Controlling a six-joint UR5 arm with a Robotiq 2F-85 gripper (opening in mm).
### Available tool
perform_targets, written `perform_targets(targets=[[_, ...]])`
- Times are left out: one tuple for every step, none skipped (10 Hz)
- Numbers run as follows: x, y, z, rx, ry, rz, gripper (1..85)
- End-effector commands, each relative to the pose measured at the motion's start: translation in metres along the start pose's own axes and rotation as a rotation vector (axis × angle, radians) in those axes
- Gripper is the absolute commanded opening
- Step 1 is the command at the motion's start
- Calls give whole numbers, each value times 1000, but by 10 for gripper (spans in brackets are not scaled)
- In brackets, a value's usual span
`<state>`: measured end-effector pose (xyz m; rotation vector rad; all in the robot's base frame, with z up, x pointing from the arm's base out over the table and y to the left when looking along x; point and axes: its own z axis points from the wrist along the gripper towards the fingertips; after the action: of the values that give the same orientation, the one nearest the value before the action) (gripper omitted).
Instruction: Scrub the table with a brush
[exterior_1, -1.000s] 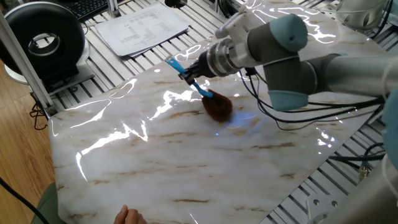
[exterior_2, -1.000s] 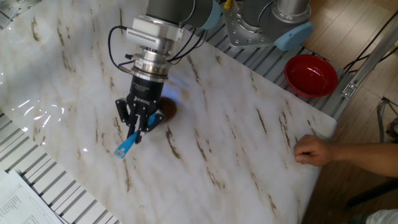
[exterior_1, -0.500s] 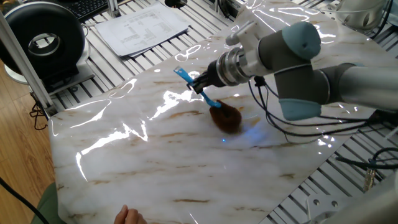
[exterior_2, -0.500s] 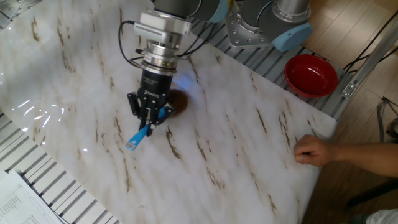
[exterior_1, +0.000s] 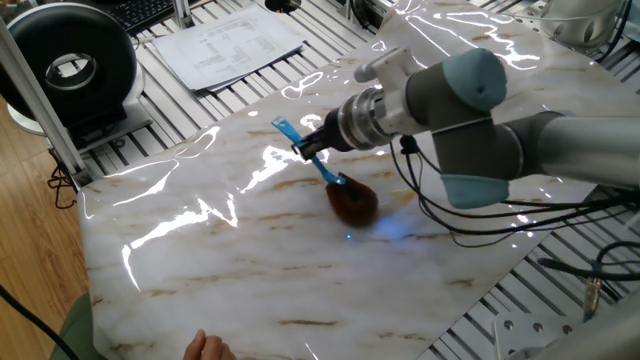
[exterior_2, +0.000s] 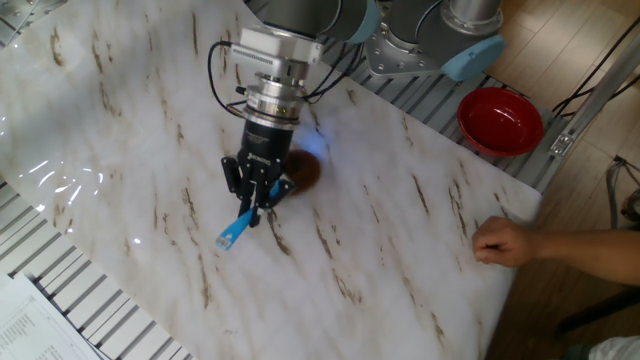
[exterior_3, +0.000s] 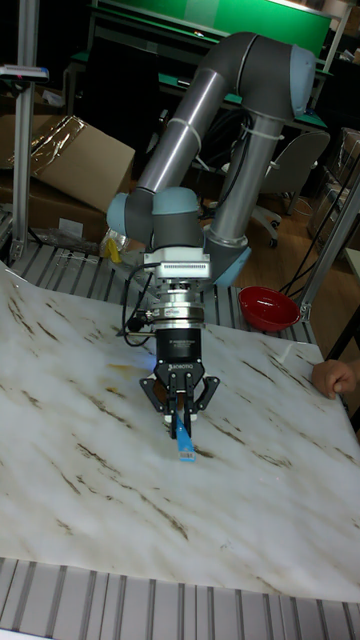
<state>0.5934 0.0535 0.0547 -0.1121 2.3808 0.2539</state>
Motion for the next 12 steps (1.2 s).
perform_targets(targets=[[-29, 6, 16, 16, -37, 7, 10], [-37, 1, 20, 16, -45, -18, 10], [-43, -8, 20, 10, -46, -46, 10], [-45, -18, 17, 2, -38, -75, 10], [-43, -30, 11, -8, -33, -107, 10], [-39, -42, 7, -17, -35, -141, 10], [-34, -53, 4, -31, -42, -166, 10], [-28, -65, 2, -43, -44, -190, 10], [-20, -77, -3, -33, -23, -221, 10], [-15, -86, -8, -24, -2, -240, 10], [-11, -92, -14, -23, 11, -254, 10], [-5, -98, -21, -25, 23, -262, 10]])
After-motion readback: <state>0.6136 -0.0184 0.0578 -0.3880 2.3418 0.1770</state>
